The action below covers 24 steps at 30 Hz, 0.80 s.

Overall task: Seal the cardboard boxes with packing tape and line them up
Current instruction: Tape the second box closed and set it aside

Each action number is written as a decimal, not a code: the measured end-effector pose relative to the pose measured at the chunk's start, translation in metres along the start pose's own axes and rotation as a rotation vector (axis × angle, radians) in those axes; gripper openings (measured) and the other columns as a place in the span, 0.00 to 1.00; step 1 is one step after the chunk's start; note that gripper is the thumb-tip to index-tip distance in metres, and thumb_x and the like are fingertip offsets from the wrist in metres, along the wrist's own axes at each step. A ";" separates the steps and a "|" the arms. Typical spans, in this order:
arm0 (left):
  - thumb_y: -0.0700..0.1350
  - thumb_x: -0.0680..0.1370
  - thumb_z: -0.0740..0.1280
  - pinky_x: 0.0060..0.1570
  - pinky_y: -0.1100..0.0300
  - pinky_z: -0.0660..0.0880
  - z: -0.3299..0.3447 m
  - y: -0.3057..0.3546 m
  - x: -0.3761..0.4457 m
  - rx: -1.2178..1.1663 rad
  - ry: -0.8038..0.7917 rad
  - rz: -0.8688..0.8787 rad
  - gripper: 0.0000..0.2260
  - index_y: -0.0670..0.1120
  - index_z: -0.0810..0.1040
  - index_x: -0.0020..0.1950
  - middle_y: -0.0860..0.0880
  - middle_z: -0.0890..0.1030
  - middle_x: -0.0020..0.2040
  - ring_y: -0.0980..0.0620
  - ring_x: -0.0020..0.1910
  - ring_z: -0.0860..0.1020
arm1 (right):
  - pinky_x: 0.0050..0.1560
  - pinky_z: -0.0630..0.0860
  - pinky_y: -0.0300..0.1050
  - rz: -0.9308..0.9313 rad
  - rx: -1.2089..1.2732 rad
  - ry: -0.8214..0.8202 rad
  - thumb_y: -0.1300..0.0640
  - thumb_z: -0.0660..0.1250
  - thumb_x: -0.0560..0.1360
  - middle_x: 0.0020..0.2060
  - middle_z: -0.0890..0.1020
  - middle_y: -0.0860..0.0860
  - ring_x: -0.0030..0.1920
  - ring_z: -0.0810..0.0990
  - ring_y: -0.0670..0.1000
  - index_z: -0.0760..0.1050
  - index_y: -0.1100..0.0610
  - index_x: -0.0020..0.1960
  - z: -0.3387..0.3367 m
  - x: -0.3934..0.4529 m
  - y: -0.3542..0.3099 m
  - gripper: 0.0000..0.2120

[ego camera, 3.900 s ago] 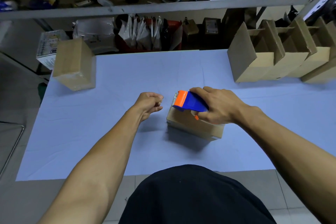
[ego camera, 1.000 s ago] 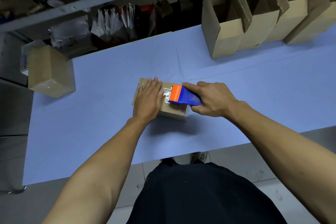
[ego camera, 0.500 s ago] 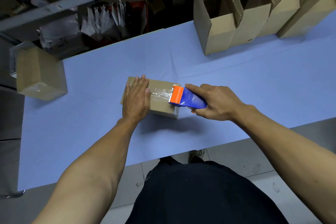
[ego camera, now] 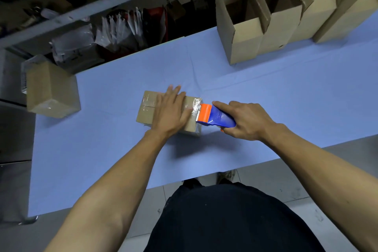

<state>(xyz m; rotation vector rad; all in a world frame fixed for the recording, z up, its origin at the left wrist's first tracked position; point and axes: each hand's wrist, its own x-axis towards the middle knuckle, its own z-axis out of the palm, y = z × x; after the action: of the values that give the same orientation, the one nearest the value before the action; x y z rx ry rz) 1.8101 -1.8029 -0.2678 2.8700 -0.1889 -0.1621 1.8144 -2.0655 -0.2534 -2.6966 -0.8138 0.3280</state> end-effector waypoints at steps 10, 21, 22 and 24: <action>0.59 0.82 0.45 0.75 0.42 0.44 0.012 0.020 0.014 -0.029 -0.082 -0.001 0.26 0.50 0.71 0.71 0.51 0.63 0.79 0.48 0.80 0.52 | 0.41 0.75 0.48 0.026 0.007 -0.061 0.39 0.65 0.74 0.58 0.74 0.51 0.43 0.79 0.58 0.58 0.48 0.74 0.010 -0.005 0.001 0.33; 0.56 0.85 0.48 0.75 0.42 0.44 0.015 0.017 0.013 -0.085 -0.046 -0.003 0.18 0.51 0.72 0.65 0.51 0.68 0.75 0.48 0.79 0.54 | 0.37 0.67 0.44 0.101 0.028 -0.074 0.28 0.55 0.73 0.48 0.74 0.47 0.41 0.77 0.53 0.54 0.39 0.78 0.002 -0.021 0.012 0.37; 0.55 0.85 0.48 0.75 0.41 0.44 0.014 0.018 0.013 -0.082 -0.043 -0.004 0.18 0.50 0.72 0.65 0.51 0.68 0.75 0.48 0.79 0.55 | 0.37 0.66 0.44 0.087 -0.017 -0.070 0.29 0.56 0.74 0.48 0.75 0.47 0.42 0.78 0.54 0.55 0.39 0.78 -0.001 -0.018 0.009 0.36; 0.55 0.85 0.48 0.75 0.41 0.45 0.013 0.020 0.013 -0.074 -0.045 -0.007 0.18 0.50 0.72 0.65 0.50 0.69 0.74 0.47 0.79 0.56 | 0.36 0.64 0.44 0.076 -0.105 -0.079 0.30 0.57 0.74 0.48 0.77 0.48 0.43 0.79 0.55 0.56 0.40 0.77 -0.005 -0.011 -0.001 0.35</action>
<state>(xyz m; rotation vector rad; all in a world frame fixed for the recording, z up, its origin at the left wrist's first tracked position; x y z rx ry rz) 1.8188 -1.8268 -0.2760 2.7953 -0.1775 -0.2305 1.8067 -2.0718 -0.2469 -2.8338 -0.7719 0.4226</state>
